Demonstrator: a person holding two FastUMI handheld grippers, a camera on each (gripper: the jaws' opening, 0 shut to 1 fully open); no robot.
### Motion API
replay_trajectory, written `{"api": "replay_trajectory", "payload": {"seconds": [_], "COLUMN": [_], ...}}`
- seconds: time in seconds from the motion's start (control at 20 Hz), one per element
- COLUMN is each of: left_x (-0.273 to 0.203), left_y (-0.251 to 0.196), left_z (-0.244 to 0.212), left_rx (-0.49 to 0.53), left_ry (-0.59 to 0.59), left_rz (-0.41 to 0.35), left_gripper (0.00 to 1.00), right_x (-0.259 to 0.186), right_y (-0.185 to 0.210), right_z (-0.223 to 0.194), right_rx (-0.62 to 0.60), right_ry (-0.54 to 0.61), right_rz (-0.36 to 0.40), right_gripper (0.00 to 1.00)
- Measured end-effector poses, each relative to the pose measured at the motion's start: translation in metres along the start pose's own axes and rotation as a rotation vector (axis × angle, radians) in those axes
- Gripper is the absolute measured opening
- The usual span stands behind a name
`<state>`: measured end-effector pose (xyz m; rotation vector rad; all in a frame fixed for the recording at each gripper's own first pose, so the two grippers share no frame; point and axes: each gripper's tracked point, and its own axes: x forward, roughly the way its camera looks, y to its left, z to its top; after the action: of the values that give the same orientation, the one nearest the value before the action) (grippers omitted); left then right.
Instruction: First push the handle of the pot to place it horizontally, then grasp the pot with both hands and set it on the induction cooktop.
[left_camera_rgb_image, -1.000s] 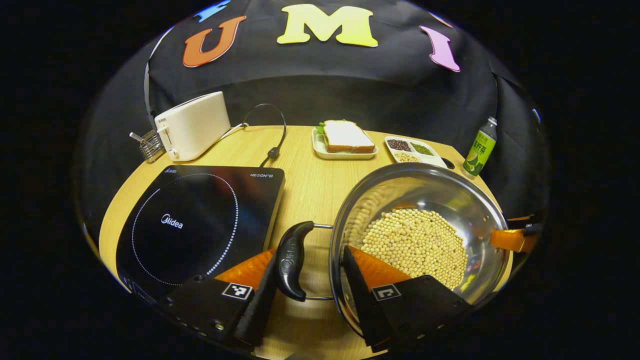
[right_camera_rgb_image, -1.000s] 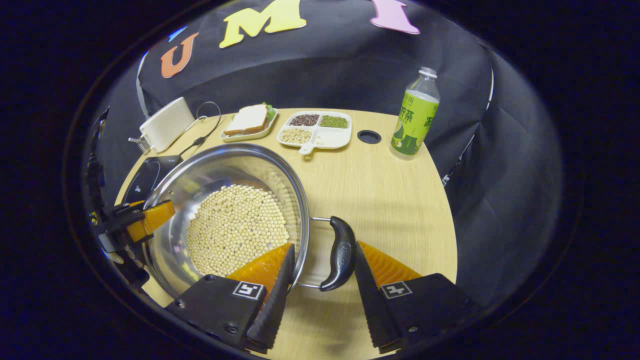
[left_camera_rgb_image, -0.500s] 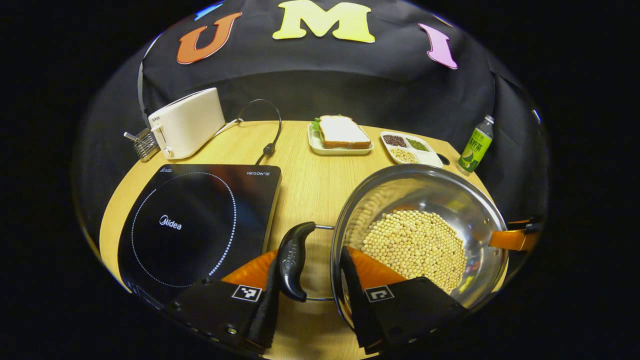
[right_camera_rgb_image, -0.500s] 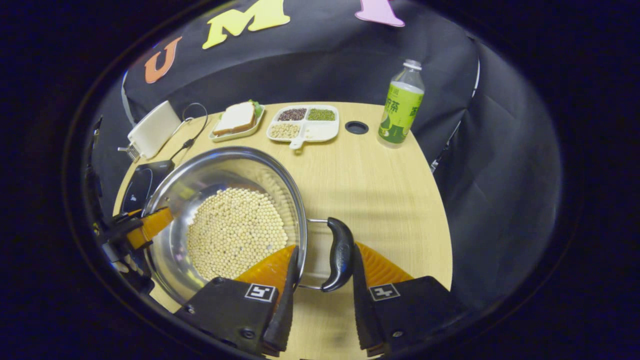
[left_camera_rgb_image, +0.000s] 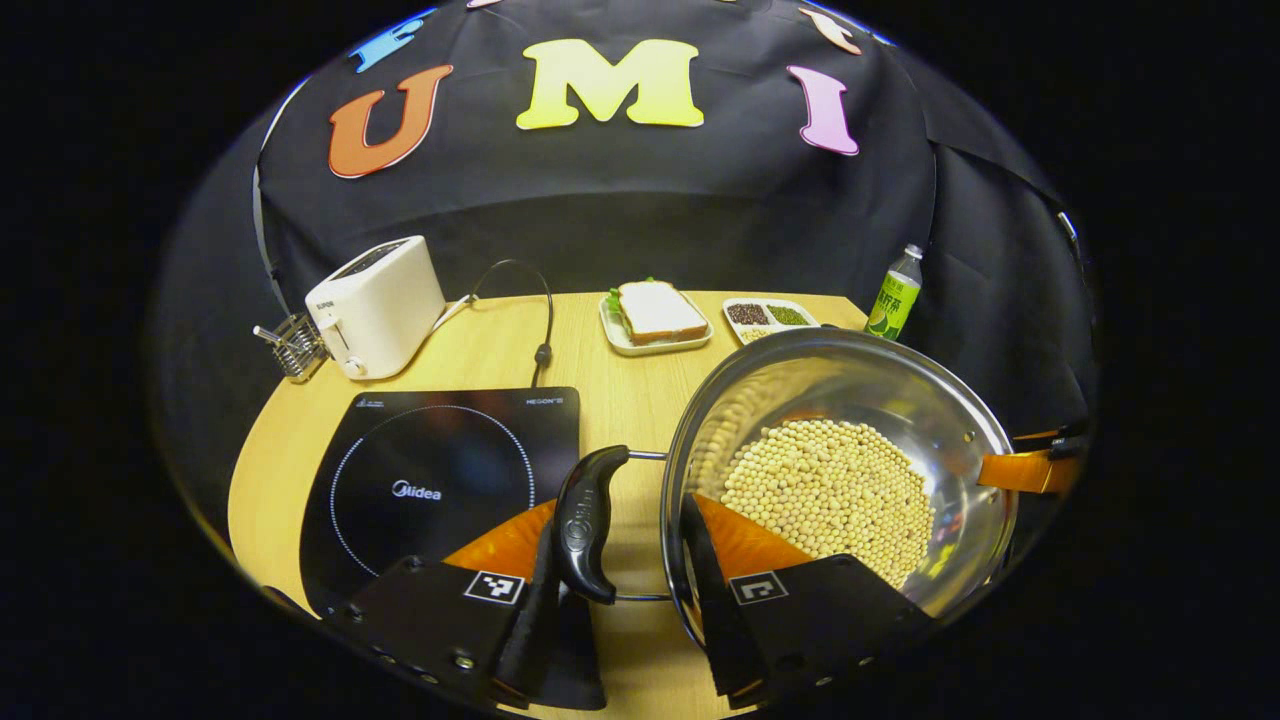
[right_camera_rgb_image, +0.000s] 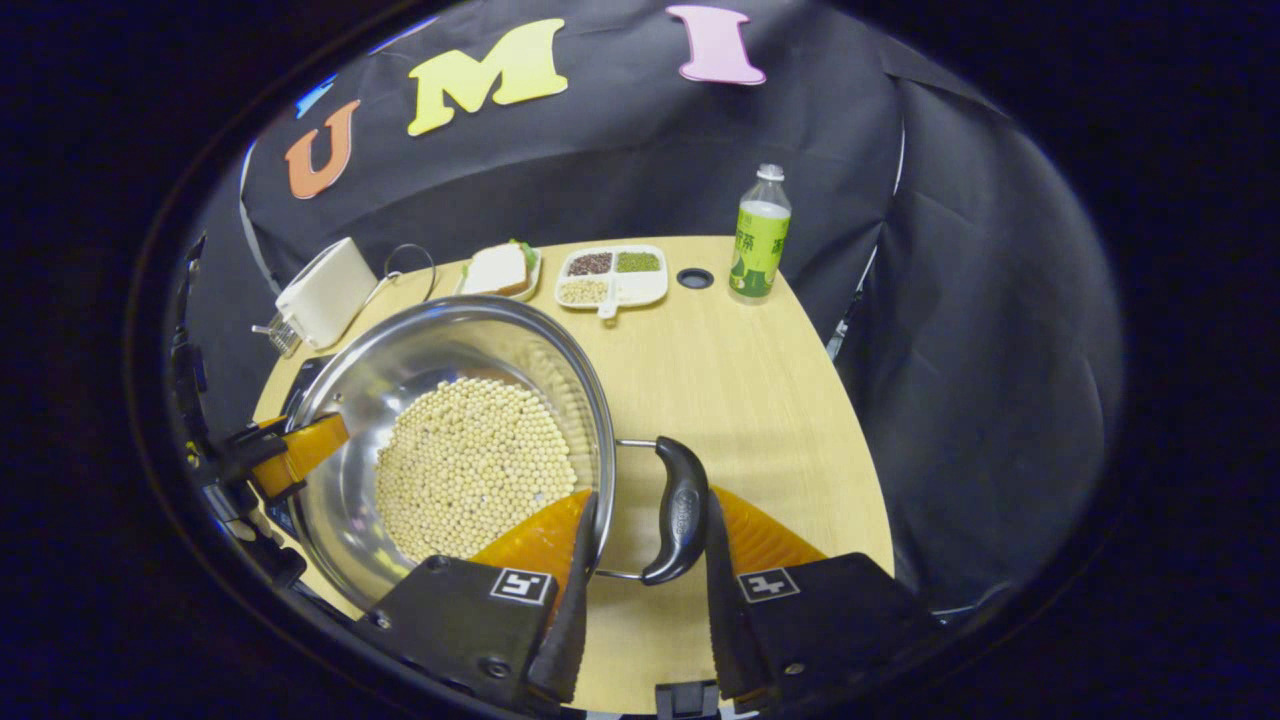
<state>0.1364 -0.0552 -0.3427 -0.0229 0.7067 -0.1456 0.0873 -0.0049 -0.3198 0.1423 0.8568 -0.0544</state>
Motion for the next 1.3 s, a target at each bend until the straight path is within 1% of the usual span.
{"api": "replay_trajectory", "payload": {"seconds": [0.3,0.5,0.75,1.15,1.3], "left_x": [-0.034,-0.047,-0.052,-0.051,-0.049], "left_y": [0.048,0.083,0.121,0.17,0.187], "left_z": [0.007,0.012,0.015,0.017,0.014], "left_rx": [-0.003,-0.007,-0.016,-0.015,-0.025], "left_ry": [-0.012,-0.019,-0.021,-0.022,-0.017], "left_rz": [0.043,0.078,0.099,0.122,0.133], "left_gripper": [0.6,0.59,0.59,0.59,0.59], "right_x": [-0.016,-0.016,-0.013,-0.003,0.005], "right_y": [0.049,0.085,0.124,0.175,0.184], "right_z": [0.006,0.012,0.017,0.022,0.02], "right_rx": [-0.019,-0.029,-0.044,-0.06,-0.069], "right_ry": [-0.018,-0.019,-0.016,-0.007,-0.002], "right_rz": [0.045,0.077,0.094,0.11,0.117], "right_gripper": [0.51,0.51,0.51,0.51,0.51]}}
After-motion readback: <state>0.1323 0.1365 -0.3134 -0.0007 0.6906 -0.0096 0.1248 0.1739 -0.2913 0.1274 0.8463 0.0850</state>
